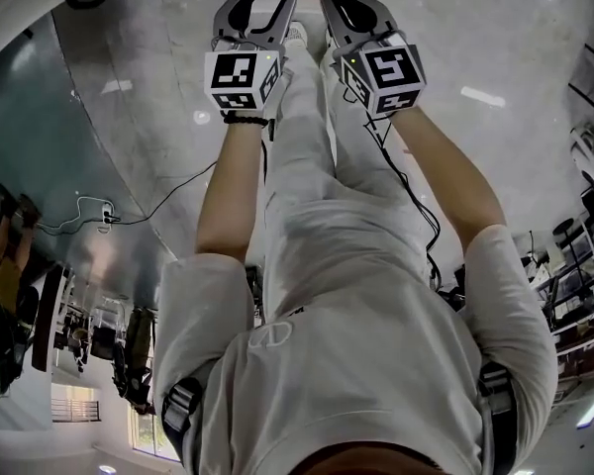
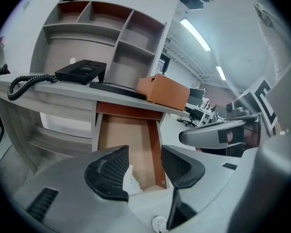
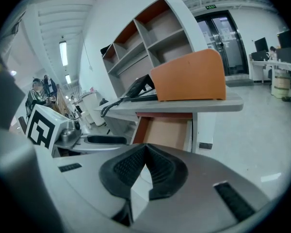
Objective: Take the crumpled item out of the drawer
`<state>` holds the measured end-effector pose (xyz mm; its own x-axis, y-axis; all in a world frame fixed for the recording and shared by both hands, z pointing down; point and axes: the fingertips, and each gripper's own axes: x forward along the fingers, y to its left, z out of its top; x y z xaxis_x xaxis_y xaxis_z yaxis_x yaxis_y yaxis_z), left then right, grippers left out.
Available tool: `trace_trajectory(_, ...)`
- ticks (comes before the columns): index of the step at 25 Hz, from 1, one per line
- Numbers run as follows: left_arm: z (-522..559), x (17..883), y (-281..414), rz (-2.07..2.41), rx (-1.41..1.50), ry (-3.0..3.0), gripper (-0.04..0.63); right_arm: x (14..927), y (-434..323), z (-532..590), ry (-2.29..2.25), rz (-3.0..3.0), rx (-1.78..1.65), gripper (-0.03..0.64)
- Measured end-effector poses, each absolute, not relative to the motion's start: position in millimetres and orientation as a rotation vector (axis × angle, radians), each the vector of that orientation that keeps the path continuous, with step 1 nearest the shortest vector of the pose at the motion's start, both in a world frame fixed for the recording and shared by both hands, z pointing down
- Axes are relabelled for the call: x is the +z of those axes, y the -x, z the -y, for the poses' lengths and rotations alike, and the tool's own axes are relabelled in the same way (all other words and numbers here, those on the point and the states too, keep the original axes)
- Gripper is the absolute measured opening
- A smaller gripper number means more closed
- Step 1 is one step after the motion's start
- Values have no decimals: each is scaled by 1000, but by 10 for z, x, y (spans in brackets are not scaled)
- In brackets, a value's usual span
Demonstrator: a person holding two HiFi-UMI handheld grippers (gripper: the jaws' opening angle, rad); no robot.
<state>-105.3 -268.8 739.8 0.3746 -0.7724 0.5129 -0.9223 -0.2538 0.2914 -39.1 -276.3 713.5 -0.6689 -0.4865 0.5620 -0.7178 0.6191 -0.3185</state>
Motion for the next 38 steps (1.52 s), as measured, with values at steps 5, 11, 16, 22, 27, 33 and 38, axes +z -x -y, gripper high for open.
trace_trajectory(5,2746,7746,1018,1416,404,-2044,261,7389,377,2794,-981,2388,770,0)
trace_trajectory(11,2841,8072,1010,1399,442,-2007,313,7634,312,2858,-1013,2366,794,0)
trace_trajectory(16,2872,8210,979,1391,470,-2012,313,7779,330,2815,-998,2366,782,2)
trace_trajectory(22,2946,8372,991,1401,522,-1999,313,7938,400,2832,-1007,2370,806,0)
trace_trajectory(27,3026,8437,949,1418,528,-1962,313,7951,394,2828,-1015,2375,837,0)
trace_trajectory(33,3040,8575,938,1429,612,-1939,311,8069,394,2789,-1016,2372,846,0)
trace_trajectory(38,3050,8620,957,1450,719,-1909,255,8123,377,2767,-1020,2362,854,0)
